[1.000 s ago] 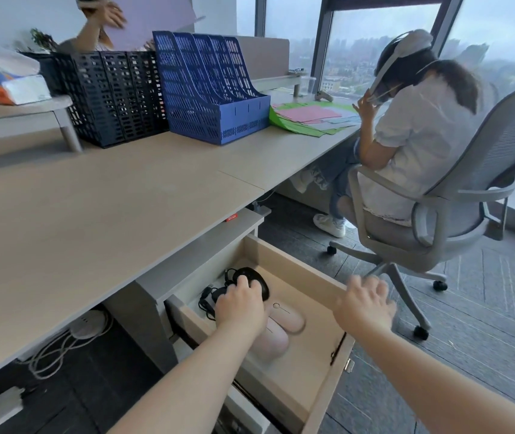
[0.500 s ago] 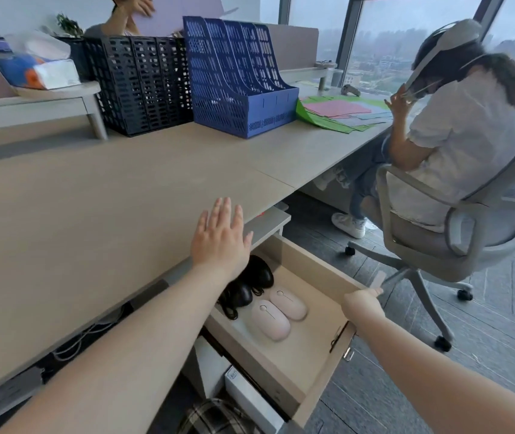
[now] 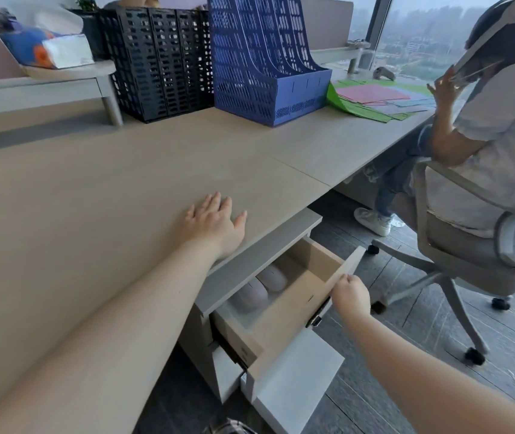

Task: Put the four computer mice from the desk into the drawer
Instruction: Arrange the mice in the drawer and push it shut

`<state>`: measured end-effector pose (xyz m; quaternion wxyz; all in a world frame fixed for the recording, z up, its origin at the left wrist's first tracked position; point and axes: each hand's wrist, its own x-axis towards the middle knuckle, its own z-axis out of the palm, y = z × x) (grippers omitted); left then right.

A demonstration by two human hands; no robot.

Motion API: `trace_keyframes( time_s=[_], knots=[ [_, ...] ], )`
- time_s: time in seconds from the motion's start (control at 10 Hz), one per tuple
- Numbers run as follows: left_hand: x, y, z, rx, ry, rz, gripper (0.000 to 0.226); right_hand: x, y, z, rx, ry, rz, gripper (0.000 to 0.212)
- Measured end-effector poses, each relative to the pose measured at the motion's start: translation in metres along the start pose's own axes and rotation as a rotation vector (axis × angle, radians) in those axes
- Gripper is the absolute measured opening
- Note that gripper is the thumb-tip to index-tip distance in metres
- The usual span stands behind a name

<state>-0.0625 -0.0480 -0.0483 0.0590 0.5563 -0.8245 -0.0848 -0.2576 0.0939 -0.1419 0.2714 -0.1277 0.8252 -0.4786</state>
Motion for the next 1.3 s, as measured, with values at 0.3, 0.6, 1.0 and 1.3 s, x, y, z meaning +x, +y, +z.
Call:
trace_keyframes(
  time_s=[0.3, 0.6, 1.0, 1.3],
  knots=[
    [0.003, 0.0, 0.0, 0.024, -0.011, 0.004, 0.064, -0.008, -0.01, 0.039, -0.119, -0.165, -0.059, 0.04],
    [0.002, 0.0, 0.001, 0.013, -0.013, 0.005, 0.063, 0.005, -0.022, 0.073, -0.339, -0.258, -0.078, 0.026],
    [0.003, 0.002, 0.001, 0.01, -0.008, -0.001, 0.063, 0.0, -0.049, 0.098, -0.721, -0.359, -0.104, 0.035],
    [0.0, 0.003, -0.001, -0.001, -0.009, 0.003, 0.063, 0.018, -0.052, 0.066, -0.707, -0.393, -0.196, 0.036]
  ],
)
